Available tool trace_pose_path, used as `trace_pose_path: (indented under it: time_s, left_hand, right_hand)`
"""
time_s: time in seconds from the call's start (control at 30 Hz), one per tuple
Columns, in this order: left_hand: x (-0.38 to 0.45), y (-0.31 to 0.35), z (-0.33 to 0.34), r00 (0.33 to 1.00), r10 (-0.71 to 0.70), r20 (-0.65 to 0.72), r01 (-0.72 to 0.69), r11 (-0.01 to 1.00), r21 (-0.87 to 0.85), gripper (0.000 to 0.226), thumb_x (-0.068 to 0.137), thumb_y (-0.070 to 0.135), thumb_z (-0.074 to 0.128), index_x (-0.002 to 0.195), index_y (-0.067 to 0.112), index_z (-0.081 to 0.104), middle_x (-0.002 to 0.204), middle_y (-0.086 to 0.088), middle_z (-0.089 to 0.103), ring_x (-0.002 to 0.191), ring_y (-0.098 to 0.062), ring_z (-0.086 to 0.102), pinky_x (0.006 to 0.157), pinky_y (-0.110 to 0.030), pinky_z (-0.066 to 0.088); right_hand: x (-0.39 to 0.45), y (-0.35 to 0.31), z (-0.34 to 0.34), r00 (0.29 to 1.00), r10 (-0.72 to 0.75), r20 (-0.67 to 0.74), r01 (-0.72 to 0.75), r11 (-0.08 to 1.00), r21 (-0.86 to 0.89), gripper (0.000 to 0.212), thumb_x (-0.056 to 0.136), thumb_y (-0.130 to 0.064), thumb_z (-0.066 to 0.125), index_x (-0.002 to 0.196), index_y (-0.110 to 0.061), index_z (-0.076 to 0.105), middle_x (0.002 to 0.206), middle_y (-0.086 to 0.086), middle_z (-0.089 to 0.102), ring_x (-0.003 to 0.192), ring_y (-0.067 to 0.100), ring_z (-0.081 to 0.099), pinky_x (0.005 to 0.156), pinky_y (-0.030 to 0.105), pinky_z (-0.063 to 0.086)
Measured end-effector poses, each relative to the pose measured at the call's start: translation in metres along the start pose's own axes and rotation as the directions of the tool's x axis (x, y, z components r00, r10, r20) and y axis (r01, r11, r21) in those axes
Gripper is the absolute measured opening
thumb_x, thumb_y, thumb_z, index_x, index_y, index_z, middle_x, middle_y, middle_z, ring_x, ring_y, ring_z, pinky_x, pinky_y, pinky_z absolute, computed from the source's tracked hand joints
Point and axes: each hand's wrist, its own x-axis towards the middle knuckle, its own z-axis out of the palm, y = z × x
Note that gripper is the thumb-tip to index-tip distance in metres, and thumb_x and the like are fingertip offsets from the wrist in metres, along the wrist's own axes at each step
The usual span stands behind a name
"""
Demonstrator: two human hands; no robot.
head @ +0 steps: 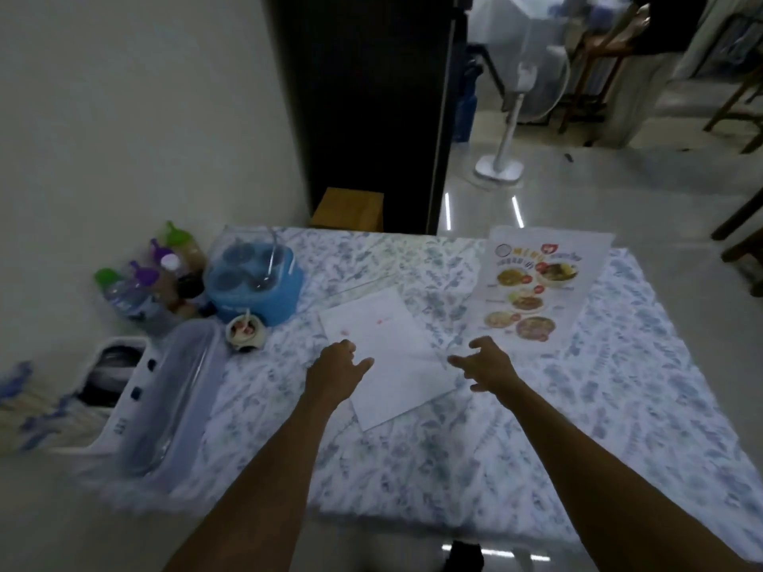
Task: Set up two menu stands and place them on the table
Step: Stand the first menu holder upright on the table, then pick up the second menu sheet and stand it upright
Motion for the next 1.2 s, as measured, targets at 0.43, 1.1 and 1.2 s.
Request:
trace_pose_path:
  time_s: [0.43, 1.1, 1.2]
  left_hand:
    - [0.004, -0.056, 0.063, 0.985, -0.168, 0.039, 0.172, 0.979, -0.110, 0.054, 0.082, 0.043, 0.073, 0.121, 0.007, 0.061, 0.118, -0.016, 0.060, 0.107, -0.029, 0.061, 0.089, -0.031, 0.048]
    - [0.020, -0.056, -0.013, 0.972, 0.169, -0.165, -0.186, 0.978, -0.096, 0.036, 0.097, -0.004, 0.043, 0.122, 0.006, 0.068, 0.122, -0.016, 0.064, 0.112, -0.028, 0.062, 0.087, -0.014, 0.039]
    - [0.011, -0.057, -0.024, 0.962, 0.221, -0.159, -0.244, 0.959, -0.143, 0.030, 0.097, 0.002, 0.051, 0.120, 0.007, 0.069, 0.121, -0.014, 0.064, 0.110, -0.024, 0.063, 0.085, -0.012, 0.041]
  right_hand:
    - [0.037, 0.021, 0.090, 0.995, -0.059, -0.085, 0.010, 0.873, -0.487, 0.060, 0.087, -0.037, 0.066, 0.134, -0.008, 0.042, 0.131, 0.026, 0.047, 0.122, 0.049, 0.044, 0.102, 0.051, 0.041]
    - [-0.006, -0.016, 0.022, 0.984, -0.150, 0.093, 0.154, 0.987, -0.035, 0.053, 0.089, 0.009, 0.039, 0.120, -0.019, 0.072, 0.116, 0.008, 0.064, 0.065, 0.018, 0.065, 0.048, 0.030, 0.041]
    - [-0.022, -0.015, 0.014, 0.978, -0.194, 0.080, 0.197, 0.980, -0.033, 0.042, 0.093, -0.002, 0.050, 0.120, -0.025, 0.072, 0.122, 0.005, 0.066, 0.077, 0.020, 0.071, 0.049, 0.027, 0.043]
